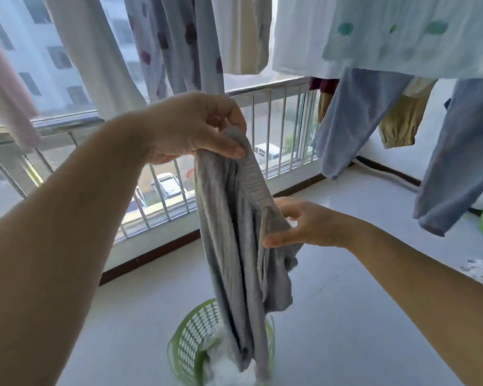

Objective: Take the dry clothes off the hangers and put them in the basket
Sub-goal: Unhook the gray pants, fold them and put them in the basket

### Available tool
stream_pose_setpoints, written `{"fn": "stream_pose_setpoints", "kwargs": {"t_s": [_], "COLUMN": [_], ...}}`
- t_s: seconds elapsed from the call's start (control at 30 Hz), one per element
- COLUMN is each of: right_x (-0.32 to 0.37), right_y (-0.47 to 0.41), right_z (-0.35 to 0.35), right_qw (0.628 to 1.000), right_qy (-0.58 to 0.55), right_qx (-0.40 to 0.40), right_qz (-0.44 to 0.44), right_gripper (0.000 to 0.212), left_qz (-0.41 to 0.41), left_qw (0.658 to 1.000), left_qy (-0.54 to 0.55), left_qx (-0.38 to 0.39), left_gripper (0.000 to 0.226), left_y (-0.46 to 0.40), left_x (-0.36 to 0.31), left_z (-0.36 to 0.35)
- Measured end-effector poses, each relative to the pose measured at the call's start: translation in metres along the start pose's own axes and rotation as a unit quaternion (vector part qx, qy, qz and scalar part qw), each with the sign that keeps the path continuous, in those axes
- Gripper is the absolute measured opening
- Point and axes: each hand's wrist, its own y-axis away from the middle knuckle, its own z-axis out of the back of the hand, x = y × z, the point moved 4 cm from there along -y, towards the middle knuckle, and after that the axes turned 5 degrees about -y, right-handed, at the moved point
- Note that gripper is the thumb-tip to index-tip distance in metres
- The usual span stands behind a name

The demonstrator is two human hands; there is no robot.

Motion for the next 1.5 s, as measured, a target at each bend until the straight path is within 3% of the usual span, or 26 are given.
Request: {"fn": "stream_pose_setpoints", "kwargs": {"t_s": [0.2, 0.43, 0.5, 0.63, 0.8, 0.87, 0.97, 1.07, 1.23, 1.43, 1.5], "right_x": [-0.064, -0.084, -0.083, -0.083, -0.090, -0.099, -0.109, -0.117, -0.123, -0.136, -0.132], "right_y": [0.004, 0.005, 0.003, -0.001, -0.005, -0.006, -0.008, -0.008, -0.010, -0.020, -0.024], "right_z": [-0.033, -0.032, -0.031, -0.030, -0.033, -0.035, -0.038, -0.042, -0.051, -0.061, -0.071], "right_qw": [0.983, 0.981, 0.981, 0.986, 0.986, 0.981, 0.963, 0.941, 0.888, 0.806, 0.804], "right_qy": [0.133, 0.149, 0.155, 0.120, 0.041, -0.041, -0.093, -0.167, -0.333, -0.380, -0.366], "right_qx": [0.066, 0.014, -0.006, -0.070, -0.141, -0.152, -0.181, -0.189, -0.193, -0.352, -0.375], "right_qz": [-0.109, -0.124, -0.119, -0.091, -0.080, -0.116, -0.179, -0.225, -0.253, -0.287, -0.282], "right_gripper": [0.033, 0.017, 0.027, 0.039, 0.009, 0.030, 0.037, 0.019, 0.008, 0.011, 0.010], "left_qz": [0.038, 0.112, 0.130, 0.158, 0.195, 0.231, 0.284, 0.323, 0.329, 0.377, 0.371], "left_qw": [0.997, 0.993, 0.991, 0.985, 0.975, 0.969, 0.956, 0.940, 0.903, 0.820, 0.803], "left_qy": [0.062, 0.026, 0.019, 0.023, 0.051, 0.030, 0.048, 0.103, 0.277, 0.424, 0.454], "left_qx": [0.011, -0.020, -0.036, -0.058, -0.098, -0.077, -0.047, -0.033, -0.007, -0.078, -0.107], "left_gripper": [0.027, 0.022, 0.028, 0.028, 0.048, 0.043, 0.014, 0.013, 0.022, 0.022, 0.016], "left_y": [0.035, 0.069, 0.074, 0.085, 0.092, 0.092, 0.095, 0.097, 0.097, 0.086, 0.080], "left_x": [0.065, 0.132, 0.154, 0.186, 0.208, 0.214, 0.222, 0.231, 0.238, 0.229, 0.220], "left_z": [-0.014, -0.038, -0.044, -0.057, -0.072, -0.079, -0.089, -0.099, -0.120, -0.154, -0.166]}}
